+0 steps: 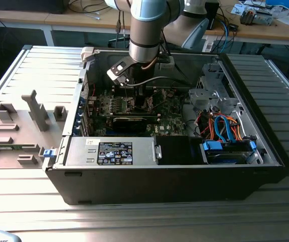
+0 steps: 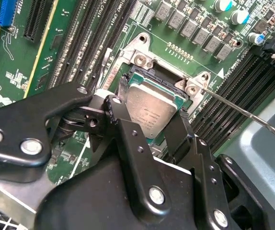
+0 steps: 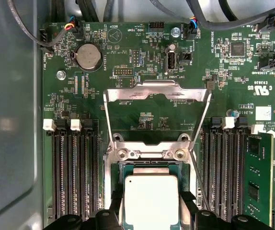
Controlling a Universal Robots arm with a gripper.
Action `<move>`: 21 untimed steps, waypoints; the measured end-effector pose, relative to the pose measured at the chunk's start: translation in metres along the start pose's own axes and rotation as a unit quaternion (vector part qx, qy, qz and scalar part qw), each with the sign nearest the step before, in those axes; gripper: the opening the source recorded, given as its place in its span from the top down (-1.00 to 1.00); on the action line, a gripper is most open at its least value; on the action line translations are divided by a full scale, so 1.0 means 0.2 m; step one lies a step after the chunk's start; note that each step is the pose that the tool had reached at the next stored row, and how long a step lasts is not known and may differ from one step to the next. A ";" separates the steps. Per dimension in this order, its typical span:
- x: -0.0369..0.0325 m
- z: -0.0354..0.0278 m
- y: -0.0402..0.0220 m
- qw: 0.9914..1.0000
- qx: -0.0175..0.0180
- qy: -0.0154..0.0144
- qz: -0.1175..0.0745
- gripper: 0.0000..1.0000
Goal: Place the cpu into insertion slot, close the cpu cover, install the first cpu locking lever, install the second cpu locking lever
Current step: 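Place the cpu into insertion slot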
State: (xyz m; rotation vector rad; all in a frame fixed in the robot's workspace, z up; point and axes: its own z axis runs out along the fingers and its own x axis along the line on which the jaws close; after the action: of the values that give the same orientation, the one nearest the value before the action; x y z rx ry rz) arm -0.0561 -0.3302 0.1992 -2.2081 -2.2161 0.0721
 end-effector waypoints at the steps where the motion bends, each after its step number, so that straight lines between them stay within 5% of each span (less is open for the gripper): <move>1: 0.000 0.000 0.000 1.000 0.000 0.000 0.000 -0.08; 12: 0.000 -0.005 0.005 1.000 0.000 0.000 0.000 -0.23; 16: -0.002 -0.098 0.001 1.000 0.000 0.000 0.000 -0.23; 17: -0.002 -0.106 0.001 1.000 0.000 0.004 0.000 -0.23; 18: -0.002 -0.106 0.001 1.000 0.000 0.019 -0.001 -0.20; 19: -0.002 -0.105 0.002 1.000 0.000 0.027 -0.001 -0.20; 20: -0.002 -0.104 0.003 1.000 0.001 0.030 -0.003 -0.07; 21: -0.002 -0.103 0.004 0.999 0.001 0.031 -0.011 0.05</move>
State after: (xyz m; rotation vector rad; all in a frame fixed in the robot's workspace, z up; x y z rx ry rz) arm -0.0545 -0.3300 0.2199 -2.1540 -2.2061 0.0053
